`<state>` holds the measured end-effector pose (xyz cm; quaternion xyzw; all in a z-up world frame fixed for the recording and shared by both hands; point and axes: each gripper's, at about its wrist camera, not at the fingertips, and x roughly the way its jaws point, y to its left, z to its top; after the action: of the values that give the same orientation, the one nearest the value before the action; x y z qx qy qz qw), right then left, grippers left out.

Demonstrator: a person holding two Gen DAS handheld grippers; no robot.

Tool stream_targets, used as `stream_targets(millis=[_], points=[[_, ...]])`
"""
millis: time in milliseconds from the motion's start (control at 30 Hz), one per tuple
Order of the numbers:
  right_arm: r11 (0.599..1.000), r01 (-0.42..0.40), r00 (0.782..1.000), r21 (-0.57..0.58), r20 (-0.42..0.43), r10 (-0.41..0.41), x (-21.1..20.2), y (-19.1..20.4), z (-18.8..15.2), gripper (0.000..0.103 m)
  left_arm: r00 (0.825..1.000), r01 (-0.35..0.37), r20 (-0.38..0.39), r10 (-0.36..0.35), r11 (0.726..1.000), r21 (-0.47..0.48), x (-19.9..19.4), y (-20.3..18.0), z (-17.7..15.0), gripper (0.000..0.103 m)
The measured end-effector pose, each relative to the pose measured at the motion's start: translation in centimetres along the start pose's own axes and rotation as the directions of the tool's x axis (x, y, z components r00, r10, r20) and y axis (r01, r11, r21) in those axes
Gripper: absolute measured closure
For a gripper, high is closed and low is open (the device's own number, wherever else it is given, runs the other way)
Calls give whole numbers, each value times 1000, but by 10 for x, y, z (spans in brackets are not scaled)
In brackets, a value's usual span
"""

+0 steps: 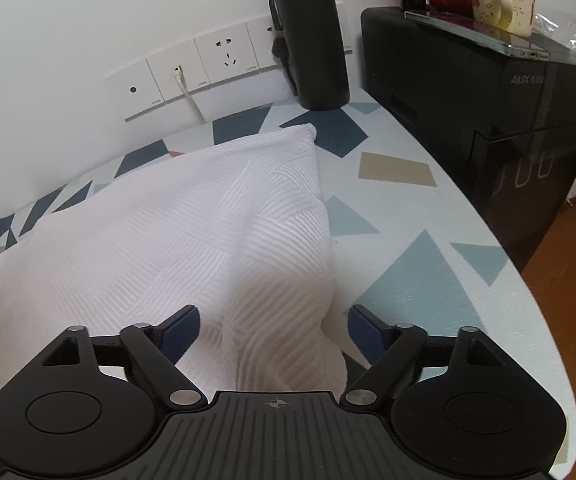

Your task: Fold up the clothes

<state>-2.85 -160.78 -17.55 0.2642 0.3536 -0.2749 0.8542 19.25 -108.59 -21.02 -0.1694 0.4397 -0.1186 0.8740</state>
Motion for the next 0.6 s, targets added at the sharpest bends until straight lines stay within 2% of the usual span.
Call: stream_targets(millis=[100,200,300,467,600], points=[[1000,3,1000,-16,0,-3,10,2,5,13,999,-27,22,24,991,132,1,-12,21,13],[1000,-2,1000,-22,7,3,25,7,16,4,1000,-26,15,23,977,213,14,-25,46,11],[1000,6,1000,-23,21,-6,44,13,30,1,1000,-21,2,22,955,297,35,-41,68,10],[998,56,998,-41,26,-55,78,18,50,1,997,11,-74,19,926,378,76,-56,86,10],[998,65,998,-3,-18,-65,101,13,55,1,990,42,-139,20,900,433,110,-66,99,10]])
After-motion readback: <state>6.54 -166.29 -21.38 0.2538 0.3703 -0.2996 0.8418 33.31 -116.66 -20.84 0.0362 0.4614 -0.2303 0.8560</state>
